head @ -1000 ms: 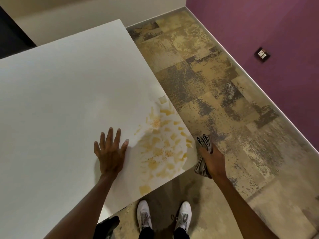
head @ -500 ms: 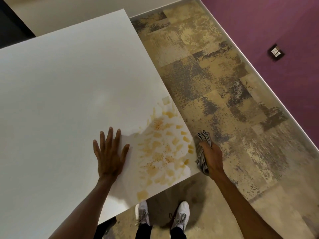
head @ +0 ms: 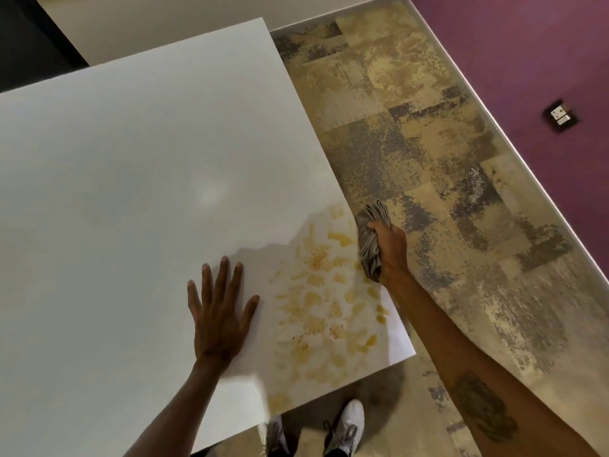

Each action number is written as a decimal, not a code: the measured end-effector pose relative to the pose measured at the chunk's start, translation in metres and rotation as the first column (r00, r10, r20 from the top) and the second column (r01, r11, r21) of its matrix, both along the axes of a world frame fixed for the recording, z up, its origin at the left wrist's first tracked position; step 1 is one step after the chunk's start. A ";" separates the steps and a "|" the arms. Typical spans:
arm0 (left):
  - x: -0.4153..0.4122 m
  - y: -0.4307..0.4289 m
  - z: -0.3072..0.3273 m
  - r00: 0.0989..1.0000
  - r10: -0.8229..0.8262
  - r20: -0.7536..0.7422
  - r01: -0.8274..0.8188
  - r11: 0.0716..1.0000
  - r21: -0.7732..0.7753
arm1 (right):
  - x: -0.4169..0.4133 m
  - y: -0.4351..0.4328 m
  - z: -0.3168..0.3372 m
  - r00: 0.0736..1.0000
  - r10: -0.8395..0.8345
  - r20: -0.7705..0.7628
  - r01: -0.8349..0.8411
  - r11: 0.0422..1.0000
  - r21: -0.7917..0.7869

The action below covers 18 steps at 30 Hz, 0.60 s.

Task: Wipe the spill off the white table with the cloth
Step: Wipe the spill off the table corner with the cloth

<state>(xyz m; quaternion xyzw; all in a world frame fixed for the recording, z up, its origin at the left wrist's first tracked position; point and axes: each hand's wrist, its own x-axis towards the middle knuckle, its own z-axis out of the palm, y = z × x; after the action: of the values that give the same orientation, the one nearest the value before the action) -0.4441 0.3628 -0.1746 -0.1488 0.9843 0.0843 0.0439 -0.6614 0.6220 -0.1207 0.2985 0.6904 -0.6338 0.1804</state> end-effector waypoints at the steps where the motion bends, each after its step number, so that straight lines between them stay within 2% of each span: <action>1: -0.001 -0.001 0.000 1.000 0.001 -0.001 -0.001 1.000 -0.001 | -0.007 -0.007 0.001 1.000 0.001 -0.013 -0.001 1.000 0.009; 7: 0.000 -0.003 -0.003 1.000 0.003 0.001 -0.003 1.000 -0.021 | -0.042 -0.050 0.001 0.973 0.117 -0.199 -0.077 0.977 0.201; 11: -0.002 -0.006 -0.005 1.000 0.010 -0.022 -0.010 1.000 -0.007 | -0.051 -0.065 -0.003 0.889 0.313 -0.335 -0.200 0.922 0.331; 14: -0.002 -0.005 -0.004 1.000 0.008 -0.024 -0.008 1.000 0.002 | -0.054 -0.066 -0.013 0.805 0.508 -0.308 -0.343 0.821 0.458; 18: 0.000 -0.005 -0.004 0.999 0.012 -0.044 -0.011 1.000 0.018 | -0.056 -0.065 -0.017 0.736 0.627 -0.255 -0.442 0.730 0.520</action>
<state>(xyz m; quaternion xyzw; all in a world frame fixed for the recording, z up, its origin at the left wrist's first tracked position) -0.4445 0.3575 -0.1785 -0.1520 0.9834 0.0967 0.0229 -0.7169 0.5572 -0.1374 -0.0286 0.8899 -0.4334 0.1391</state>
